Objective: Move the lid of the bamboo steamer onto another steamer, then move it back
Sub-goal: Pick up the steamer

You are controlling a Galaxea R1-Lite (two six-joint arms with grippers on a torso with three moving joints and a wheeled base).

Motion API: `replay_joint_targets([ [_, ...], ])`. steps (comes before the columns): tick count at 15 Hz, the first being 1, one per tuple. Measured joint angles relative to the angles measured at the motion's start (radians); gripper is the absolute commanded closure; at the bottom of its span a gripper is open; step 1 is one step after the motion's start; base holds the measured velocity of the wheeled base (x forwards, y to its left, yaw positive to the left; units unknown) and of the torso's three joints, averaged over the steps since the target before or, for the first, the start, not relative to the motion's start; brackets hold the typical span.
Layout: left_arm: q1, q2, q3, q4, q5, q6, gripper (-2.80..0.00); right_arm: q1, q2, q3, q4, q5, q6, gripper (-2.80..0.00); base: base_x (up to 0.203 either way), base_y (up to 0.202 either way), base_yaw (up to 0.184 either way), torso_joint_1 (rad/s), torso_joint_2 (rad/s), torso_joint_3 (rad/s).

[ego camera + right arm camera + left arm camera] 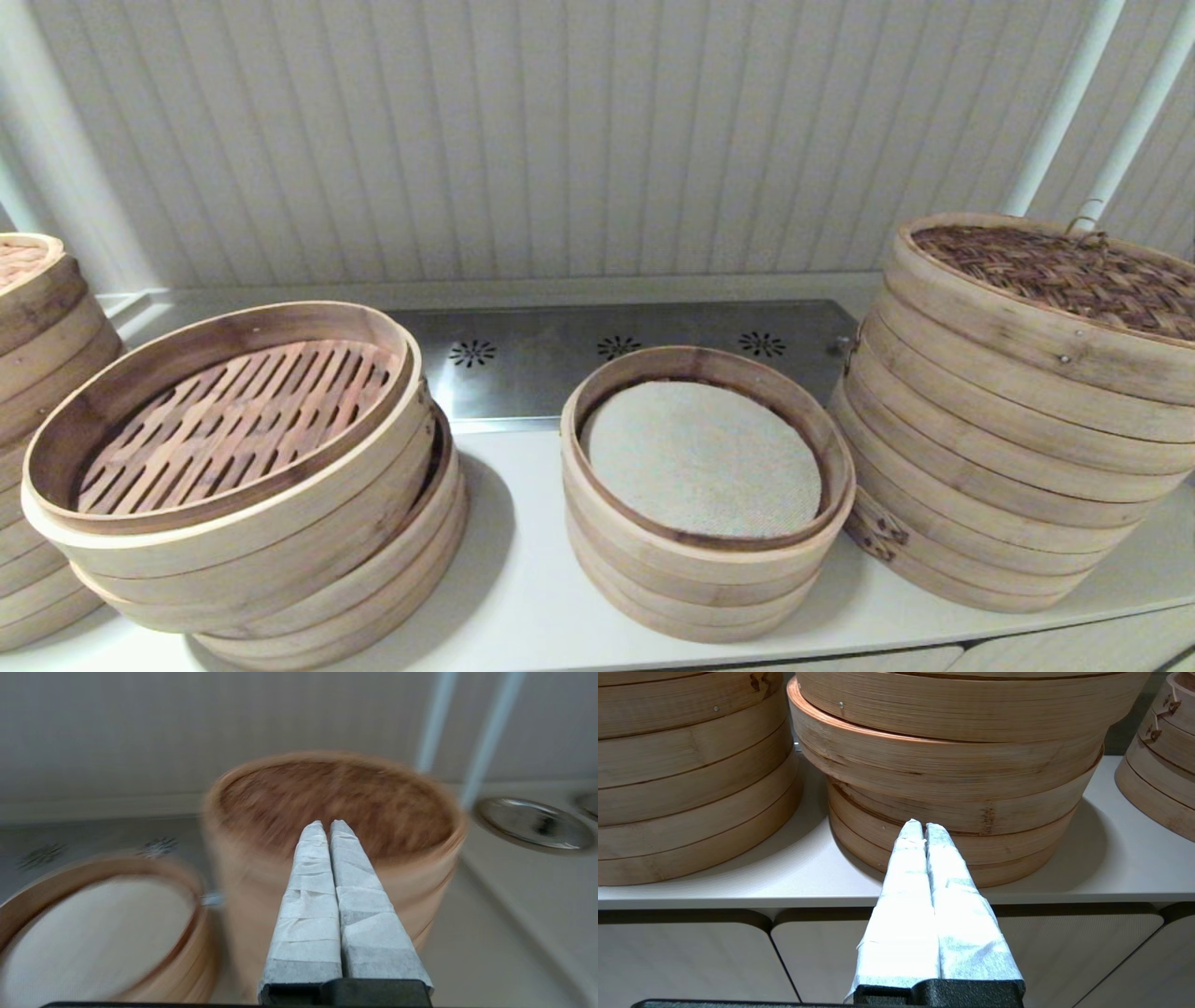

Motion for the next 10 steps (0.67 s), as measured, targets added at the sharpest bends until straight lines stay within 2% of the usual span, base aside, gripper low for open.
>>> replay_joint_targets([
  [4,0.000,0.000,0.000,0.000,0.000,0.000,0.00,-0.003,0.269,-0.299,0.099,-0.170,0.034,0.00,0.000,0.000,0.000,0.000,0.00,0.000],
  [7,0.000,0.000,0.000,0.000,0.000,0.000,0.00,0.003,0.410,-0.474,0.210,-0.195,0.068,0.00,0.000,0.000,0.000,0.000,0.00,0.000],
  [10,0.000,0.000,0.000,0.000,0.000,0.000,0.00,0.021,0.520,-0.563,0.240,-0.221,0.082,0.00,0.000,0.000,0.000,0.000,0.00,0.000],
])
